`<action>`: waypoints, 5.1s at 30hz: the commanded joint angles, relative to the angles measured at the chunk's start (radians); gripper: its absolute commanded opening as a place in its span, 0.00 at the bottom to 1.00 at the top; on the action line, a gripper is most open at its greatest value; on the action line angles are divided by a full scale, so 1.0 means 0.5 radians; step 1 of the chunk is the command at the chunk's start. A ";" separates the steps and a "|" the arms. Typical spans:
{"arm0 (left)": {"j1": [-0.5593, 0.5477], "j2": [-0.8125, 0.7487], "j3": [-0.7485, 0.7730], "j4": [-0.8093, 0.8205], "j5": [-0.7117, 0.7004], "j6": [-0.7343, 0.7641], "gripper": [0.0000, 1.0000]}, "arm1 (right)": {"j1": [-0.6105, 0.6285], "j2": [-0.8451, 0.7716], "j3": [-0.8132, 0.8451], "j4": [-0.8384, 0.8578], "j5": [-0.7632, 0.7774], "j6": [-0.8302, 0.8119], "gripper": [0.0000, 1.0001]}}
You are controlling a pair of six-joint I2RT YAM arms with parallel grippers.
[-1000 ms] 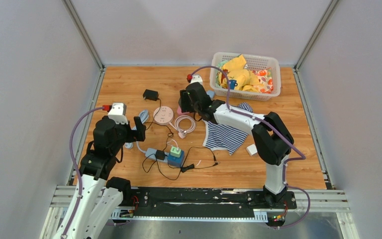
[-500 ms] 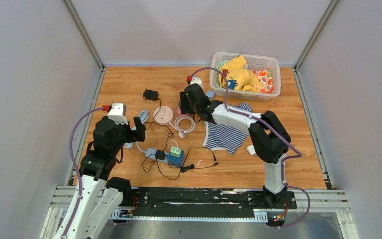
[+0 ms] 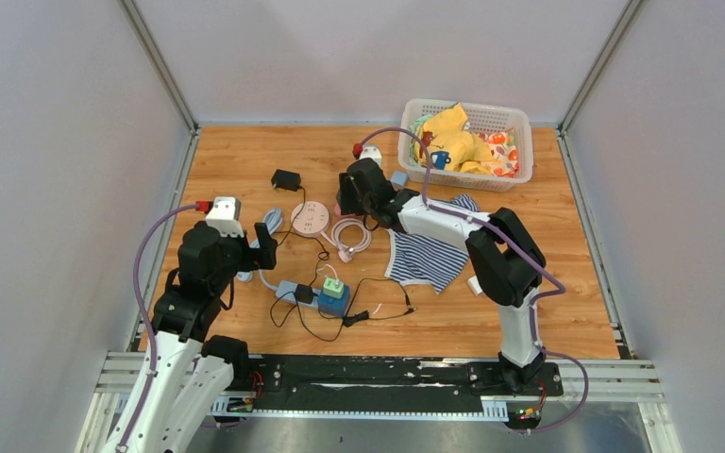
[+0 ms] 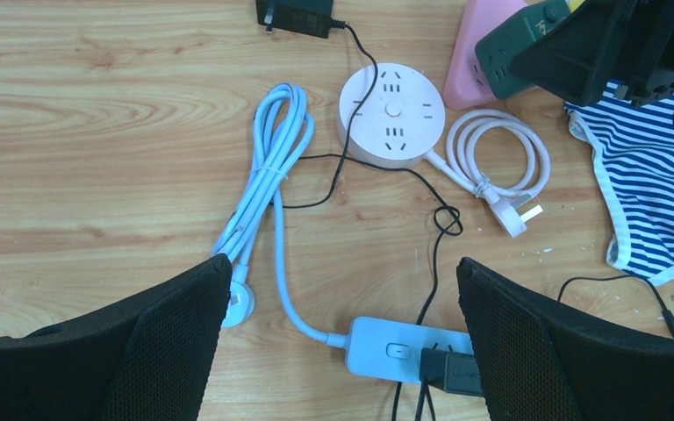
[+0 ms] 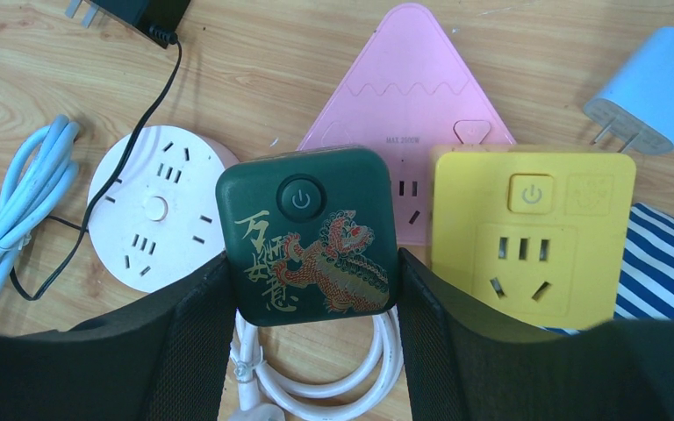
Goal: Insert the plug
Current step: Insert the plug into the socket.
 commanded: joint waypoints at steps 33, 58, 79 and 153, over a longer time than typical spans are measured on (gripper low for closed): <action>-0.014 -0.019 -0.013 -0.007 -0.011 0.032 1.00 | 0.113 0.359 0.543 -0.689 0.217 0.081 0.00; -0.008 0.647 0.062 0.498 0.578 -0.661 0.87 | 0.026 -0.064 0.154 -0.675 0.041 -0.201 0.00; 0.000 2.293 0.862 1.024 0.715 -0.791 0.45 | -0.105 -0.028 0.509 -1.052 -0.380 -0.332 0.00; -0.103 3.062 1.317 1.021 1.118 -0.894 0.19 | -0.239 0.331 0.965 -1.366 -0.426 -0.262 0.00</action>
